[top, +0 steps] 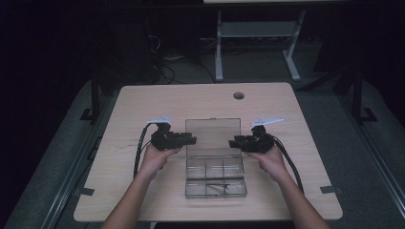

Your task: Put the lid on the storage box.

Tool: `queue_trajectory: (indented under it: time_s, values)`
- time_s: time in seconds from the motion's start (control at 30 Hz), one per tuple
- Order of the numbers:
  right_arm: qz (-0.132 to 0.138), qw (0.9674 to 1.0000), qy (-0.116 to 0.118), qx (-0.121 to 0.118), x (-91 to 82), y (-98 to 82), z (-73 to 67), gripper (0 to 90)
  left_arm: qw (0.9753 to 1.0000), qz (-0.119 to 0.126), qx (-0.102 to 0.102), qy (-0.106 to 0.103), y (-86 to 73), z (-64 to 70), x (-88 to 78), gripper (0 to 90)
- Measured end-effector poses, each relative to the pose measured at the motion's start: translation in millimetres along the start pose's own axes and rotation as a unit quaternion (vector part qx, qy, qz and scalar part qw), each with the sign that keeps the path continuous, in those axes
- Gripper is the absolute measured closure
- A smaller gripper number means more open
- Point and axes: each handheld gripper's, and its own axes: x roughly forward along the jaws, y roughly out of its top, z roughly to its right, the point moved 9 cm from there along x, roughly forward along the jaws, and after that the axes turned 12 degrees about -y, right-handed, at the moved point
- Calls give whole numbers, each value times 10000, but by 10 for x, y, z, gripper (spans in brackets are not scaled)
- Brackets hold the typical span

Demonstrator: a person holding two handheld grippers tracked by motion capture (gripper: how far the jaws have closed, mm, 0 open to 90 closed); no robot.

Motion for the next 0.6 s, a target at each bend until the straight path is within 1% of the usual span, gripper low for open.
queue_trajectory:
  time_s: [0.03,0.17,0.2,0.43,0.53,0.57,0.6]
  values:
    - [33,10000,-5,-29,-6,4,-2,576,10000,60,21,19,20,6,-11,565]
    - [87,9999,-9,-65,-33,11,-18,597,9998,142,107,65,75,30,-61,589]
    - [103,9999,-8,-79,-39,12,-19,600,9997,203,143,91,95,34,-75,592]
    - [235,9996,-26,-166,-67,9,-36,615,9986,479,201,122,179,51,-188,656]
    - [257,9994,-66,-242,-81,6,-43,619,9982,536,228,114,197,56,-218,689]
    - [296,9990,-91,-326,-83,10,-38,619,9982,550,230,115,202,58,-224,700]
    - [282,9991,-91,-308,-88,7,-46,620,9984,513,230,108,208,61,-230,706]
